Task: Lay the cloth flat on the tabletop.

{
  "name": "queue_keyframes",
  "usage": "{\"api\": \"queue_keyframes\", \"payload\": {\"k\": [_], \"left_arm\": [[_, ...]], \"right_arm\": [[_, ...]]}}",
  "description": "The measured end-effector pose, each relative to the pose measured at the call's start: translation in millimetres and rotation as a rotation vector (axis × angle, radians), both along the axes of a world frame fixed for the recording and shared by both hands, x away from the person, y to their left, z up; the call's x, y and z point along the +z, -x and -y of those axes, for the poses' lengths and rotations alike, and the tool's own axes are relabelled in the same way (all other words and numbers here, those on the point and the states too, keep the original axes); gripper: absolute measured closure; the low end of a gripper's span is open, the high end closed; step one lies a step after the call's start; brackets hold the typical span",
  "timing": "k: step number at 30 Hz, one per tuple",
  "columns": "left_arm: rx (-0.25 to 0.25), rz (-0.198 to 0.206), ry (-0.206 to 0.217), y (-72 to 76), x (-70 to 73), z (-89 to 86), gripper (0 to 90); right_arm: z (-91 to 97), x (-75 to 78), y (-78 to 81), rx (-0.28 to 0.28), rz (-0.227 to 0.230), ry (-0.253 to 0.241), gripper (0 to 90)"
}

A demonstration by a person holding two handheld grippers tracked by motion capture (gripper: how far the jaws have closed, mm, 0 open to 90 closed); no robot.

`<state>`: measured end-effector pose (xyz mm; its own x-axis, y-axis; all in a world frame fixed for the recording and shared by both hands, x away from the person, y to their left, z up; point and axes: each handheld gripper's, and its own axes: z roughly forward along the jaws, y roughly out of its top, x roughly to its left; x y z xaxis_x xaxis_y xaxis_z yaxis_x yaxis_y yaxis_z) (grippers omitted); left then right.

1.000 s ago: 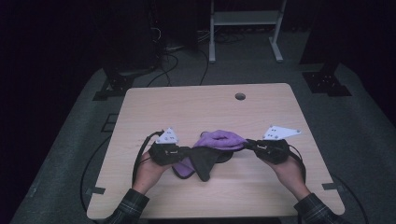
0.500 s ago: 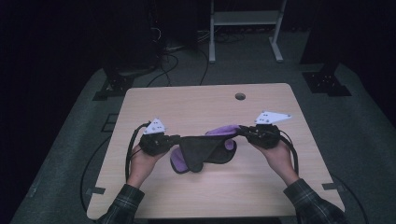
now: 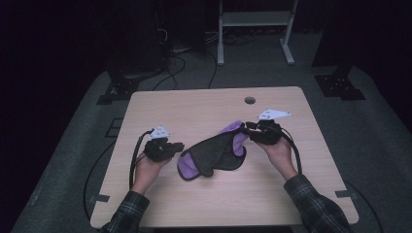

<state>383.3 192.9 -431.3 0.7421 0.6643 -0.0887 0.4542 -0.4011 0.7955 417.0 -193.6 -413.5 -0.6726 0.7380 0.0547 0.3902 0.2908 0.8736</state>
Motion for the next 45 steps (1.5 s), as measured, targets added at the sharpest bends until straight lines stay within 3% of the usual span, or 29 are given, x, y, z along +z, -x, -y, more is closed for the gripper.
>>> {"api": "queue_keyframes", "payload": {"k": [4,9,14,21,29,38,45], "left_arm": [[-0.006,0.004,-0.021,1.7,-3.7,5.8,65.3],[0.005,0.006,-0.035,1.0,-7.1,11.6,44.4],[0.008,0.003,-0.049,-0.8,-9.9,13.1,34.2],[0.005,0.004,-0.047,-1.3,-12.1,15.6,30.7],[-0.005,0.008,-0.052,-0.9,-13.1,18.7,30.1],[-0.010,0.004,-0.052,-0.6,-14.0,20.2,30.2],[-0.012,0.011,-0.051,-0.8,-13.2,18.6,30.2]], "right_arm": [[9.4,3.6,13.4,0.011,0.001,-0.018,57.9],[10.9,-4.7,33.6,0.059,-0.030,-0.006,57.4],[0.9,-18.8,46.6,0.103,-0.064,0.033,57.5],[-24.2,-40.7,42.5,0.142,-0.122,0.088,57.6],[-44.9,-53.0,38.1,0.111,-0.089,0.164,58.7],[-42.5,-54.9,35.9,0.100,-0.092,0.169,81.0],[-31.4,-46.4,36.3,0.079,-0.073,0.172,85.3]]}}
